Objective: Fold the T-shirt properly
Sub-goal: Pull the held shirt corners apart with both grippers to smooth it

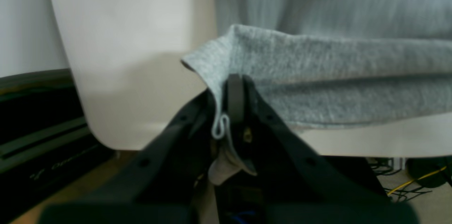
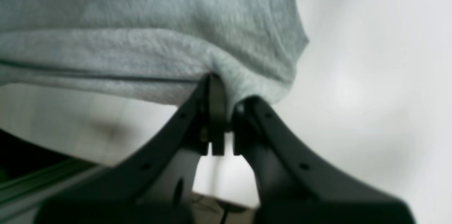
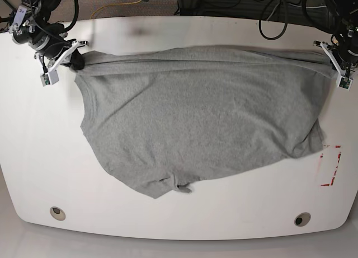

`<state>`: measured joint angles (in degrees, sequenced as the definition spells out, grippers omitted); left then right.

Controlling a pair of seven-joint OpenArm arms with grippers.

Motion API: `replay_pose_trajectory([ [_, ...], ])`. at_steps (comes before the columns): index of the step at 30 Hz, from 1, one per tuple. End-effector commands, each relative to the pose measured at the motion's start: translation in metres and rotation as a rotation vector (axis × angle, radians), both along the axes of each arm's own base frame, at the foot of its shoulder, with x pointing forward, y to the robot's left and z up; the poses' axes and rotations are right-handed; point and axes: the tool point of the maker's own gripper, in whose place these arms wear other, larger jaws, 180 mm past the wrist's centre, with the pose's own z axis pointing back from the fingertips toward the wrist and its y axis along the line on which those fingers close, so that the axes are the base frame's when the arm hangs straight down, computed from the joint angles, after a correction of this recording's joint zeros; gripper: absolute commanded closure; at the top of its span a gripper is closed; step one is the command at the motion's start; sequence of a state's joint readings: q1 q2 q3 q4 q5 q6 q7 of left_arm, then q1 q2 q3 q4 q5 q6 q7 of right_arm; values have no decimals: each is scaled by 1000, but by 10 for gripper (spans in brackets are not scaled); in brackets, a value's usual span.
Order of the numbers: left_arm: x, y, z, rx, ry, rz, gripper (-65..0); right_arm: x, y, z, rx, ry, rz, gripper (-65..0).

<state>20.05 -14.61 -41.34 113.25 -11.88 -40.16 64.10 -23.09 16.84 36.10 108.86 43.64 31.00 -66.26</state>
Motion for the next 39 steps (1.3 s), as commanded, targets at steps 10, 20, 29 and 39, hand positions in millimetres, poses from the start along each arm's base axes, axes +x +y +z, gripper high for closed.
replay_pose_trajectory([
  [10, 3, 5, 10, 34, -29, -18, 0, 8, -1, 18, -3, -68, 3, 0],
  [20, 42, 1, 21, 7, -117, -28, 0, 62, 9, 33, 90, -194, -38, 0],
  [29, 79, -3, 5, 6, -114, -66, 0, 106, 7, 10, 228, -175, -98, -3],
  [39, 85, 4, -30, -37, -12, -103, -256, 103, -10, -4, 247, -146, -151, -350],
])
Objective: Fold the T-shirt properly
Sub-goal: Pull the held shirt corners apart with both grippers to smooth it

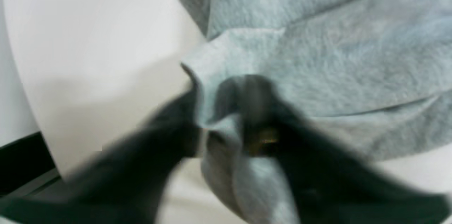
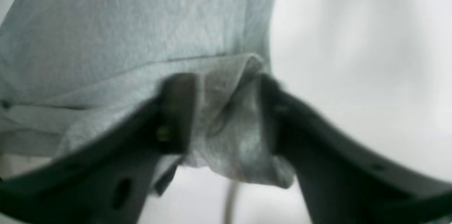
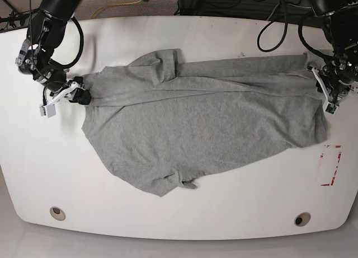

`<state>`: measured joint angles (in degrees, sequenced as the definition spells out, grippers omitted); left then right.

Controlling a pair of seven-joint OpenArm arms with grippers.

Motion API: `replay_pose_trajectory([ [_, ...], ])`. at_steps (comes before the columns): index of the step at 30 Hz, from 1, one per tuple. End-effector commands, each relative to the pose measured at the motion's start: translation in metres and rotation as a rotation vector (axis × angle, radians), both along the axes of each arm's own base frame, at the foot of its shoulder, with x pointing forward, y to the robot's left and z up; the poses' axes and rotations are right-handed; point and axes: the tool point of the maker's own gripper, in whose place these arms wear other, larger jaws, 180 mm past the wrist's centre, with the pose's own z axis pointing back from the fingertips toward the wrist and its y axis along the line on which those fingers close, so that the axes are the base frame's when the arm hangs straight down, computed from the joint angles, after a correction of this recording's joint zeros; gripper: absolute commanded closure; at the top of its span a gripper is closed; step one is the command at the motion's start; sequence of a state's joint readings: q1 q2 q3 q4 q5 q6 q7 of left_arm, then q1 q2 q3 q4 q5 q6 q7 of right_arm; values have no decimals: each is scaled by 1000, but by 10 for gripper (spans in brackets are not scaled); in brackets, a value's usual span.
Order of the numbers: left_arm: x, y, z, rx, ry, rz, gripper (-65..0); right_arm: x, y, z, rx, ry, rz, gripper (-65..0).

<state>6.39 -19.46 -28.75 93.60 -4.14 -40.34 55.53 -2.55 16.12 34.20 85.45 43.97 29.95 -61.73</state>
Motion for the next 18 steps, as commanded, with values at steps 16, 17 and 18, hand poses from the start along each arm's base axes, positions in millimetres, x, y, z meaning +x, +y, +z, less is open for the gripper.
replay_pose_trajectory([
  [16, 24, -2, 44, 58, -129, -39, -350, -81, 57, -8, 8, 32, 41, -444],
  [17, 22, -2, 41, 56, -120, -42, -350, -78, 59, -11, 5, 37, 36, -444],
  [18, 21, -6, 37, 50, -112, -52, -350, -71, 59, -10, -3, 26, 33, -444],
])
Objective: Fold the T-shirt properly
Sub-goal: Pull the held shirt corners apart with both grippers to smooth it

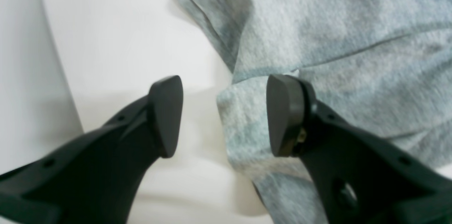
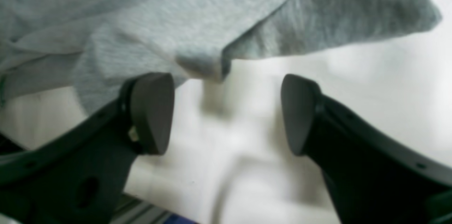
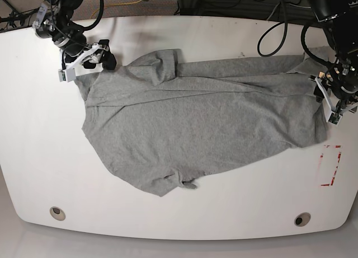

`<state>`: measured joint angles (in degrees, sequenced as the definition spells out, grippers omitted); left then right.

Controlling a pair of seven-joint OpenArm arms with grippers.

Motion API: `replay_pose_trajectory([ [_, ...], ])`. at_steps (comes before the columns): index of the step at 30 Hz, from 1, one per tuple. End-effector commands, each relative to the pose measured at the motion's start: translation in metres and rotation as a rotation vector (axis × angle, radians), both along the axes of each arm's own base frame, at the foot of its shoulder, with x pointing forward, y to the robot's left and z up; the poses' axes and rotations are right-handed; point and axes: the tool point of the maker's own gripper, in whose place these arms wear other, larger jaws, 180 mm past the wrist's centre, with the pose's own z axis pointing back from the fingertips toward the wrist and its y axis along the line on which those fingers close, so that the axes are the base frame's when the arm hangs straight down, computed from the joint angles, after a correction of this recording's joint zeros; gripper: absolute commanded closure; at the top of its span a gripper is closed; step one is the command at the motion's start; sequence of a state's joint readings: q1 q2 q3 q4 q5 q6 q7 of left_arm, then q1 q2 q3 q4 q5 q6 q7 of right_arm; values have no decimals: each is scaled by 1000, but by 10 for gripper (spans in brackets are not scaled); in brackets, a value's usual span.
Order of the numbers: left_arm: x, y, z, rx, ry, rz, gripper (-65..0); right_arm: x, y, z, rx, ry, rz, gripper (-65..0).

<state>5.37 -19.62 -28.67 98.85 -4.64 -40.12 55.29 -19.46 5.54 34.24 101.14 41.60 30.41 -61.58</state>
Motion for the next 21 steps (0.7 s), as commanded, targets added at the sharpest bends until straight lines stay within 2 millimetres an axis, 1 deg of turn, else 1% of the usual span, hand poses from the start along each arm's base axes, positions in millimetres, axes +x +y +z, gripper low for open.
replay_pose_trajectory([
  [1, 3, -5, -1, 1, -7, -35, -349, 22, 0, 12, -6, -69, -8, -444],
  [3, 0, -11, -11, -16, 8, -54, -331, 25, 1, 13, -6, -74, -6, -444],
  [4, -8, -13, -22, -29, 30, -63, -304, 27, 4, 14, 5, -81, -8, -444],
  [7, -18, -17, -36, -67, 32, -75, -251, 30, 12, 14, 38, -91, -15, -444],
  [9, -22, -21, -45, -95, 32, -84, -246, 40, 14, 20, 42, -113, -17, -439],
  [10, -23, -22, -48, -100, 37, -86, -246, 40, 14, 20, 44, -112, -20, -428],
  [12, -30, -22, -53, -102, 55, -84, -244, 35, 16, 17, 47, -90, -13, -376],
  [14, -34, -22, -55, -102, 64, -83, -244, 31, 17, 14, 46, -65, -1, -304],
  [15, -34, -21, -55, -101, 66, -83, -244, 31, 17, 14, 45, -64, 2, -265],
  [16, -34, -20, -55, -101, 66, -82, -244, 30, 18, 14, 46, -60, 4, -205],
  [17, -34, -20, -55, -100, 66, -82, -244, 30, 18, 14, 45, -62, 9, -160],
  [20, -34, -20, -55, -99, 67, -82, -244, 27, 23, 16, 47, -62, 14, -54],
  [21, -34, -20, -56, -99, 68, -81, -244, 25, 25, 15, 46, -55, 22, -30],
])
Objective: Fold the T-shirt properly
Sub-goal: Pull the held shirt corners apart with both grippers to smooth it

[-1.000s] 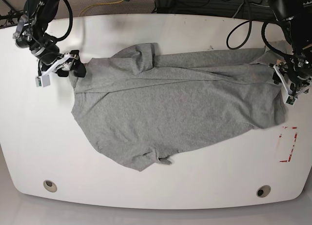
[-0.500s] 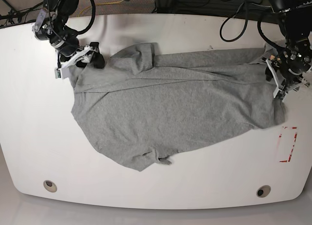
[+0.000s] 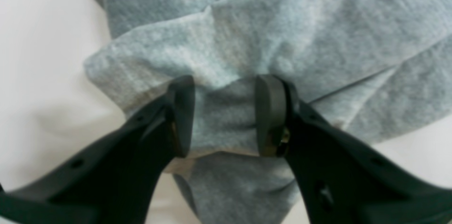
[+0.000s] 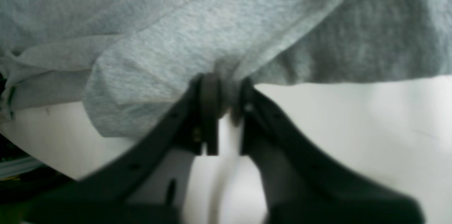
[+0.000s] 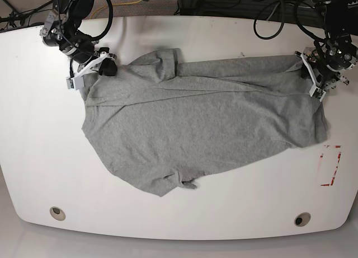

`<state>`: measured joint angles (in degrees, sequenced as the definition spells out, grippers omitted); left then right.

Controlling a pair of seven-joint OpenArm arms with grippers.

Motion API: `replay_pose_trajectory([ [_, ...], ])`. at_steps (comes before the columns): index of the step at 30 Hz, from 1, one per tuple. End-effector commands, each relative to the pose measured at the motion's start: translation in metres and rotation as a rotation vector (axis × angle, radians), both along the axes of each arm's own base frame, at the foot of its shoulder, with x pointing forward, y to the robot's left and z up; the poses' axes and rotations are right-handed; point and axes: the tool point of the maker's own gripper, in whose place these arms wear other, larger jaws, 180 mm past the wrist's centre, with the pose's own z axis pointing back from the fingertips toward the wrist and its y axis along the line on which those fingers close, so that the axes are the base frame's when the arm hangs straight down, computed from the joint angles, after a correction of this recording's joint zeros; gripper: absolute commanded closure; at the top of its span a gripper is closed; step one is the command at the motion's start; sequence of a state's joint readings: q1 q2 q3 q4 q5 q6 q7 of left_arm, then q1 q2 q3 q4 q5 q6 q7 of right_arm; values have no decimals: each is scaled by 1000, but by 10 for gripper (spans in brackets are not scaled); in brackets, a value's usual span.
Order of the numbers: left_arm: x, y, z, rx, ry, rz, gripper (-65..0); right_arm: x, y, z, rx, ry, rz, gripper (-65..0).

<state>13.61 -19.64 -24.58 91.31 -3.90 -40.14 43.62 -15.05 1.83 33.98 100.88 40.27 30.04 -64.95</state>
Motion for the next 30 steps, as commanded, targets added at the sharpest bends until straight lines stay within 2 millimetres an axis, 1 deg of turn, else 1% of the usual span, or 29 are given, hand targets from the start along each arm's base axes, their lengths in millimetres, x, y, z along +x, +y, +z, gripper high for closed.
replay_pose_trajectory([
  [1, 7, 6, 11, 17, -34, -6, -244, 4, 4, 13, -4, -37, 25, -11],
  [3, 8, 5, 12, 18, -37, -9, -244, 2, 6, 17, -17, -32, 44, 0],
  [5, 8, 5, 12, 17, -40, -10, -244, 2, 10, 29, -7, -61, 63, 0],
  [7, 9, 6, 11, 16, -36, -9, -244, -8, 16, 36, 26, -70, 82, 0],
  [10, 15, 7, 13, 16, -47, -5, -244, -13, 10, 49, 30, -100, 112, 0],
  [12, 20, 13, 17, 46, -51, -6, -244, -16, 7, 57, 45, -119, 132, 0],
  [15, 24, 21, 22, 94, -50, -8, -244, -11, 4, 70, 76, -161, 153, 0],
  [18, 28, 24, 24, 115, -55, -7, -244, 5, -1, 85, 57, -221, 174, 0],
  [20, 27, 25, 24, 119, -52, -7, -244, 13, -5, 88, 43, -241, 189, 0],
  [21, 28, 26, 25, 121, -53, -7, -244, 18, -7, 87, 45, -245, 192, 0],
  [22, 28, 26, 25, 122, -53, -8, -244, 27, -12, 87, 49, -251, 184, 0],
  [24, 28, 26, 25, 122, -53, -9, -244, 44, -24, 80, 53, -239, 162, 0],
  [27, 28, 26, 25, 122, -53, -9, -244, 60, -27, 70, 55, -210, 168, 0],
  [30, 28, 26, 25, 122, -53, -9, -244, 82, -30, 69, 47, -206, 185, 0],
])
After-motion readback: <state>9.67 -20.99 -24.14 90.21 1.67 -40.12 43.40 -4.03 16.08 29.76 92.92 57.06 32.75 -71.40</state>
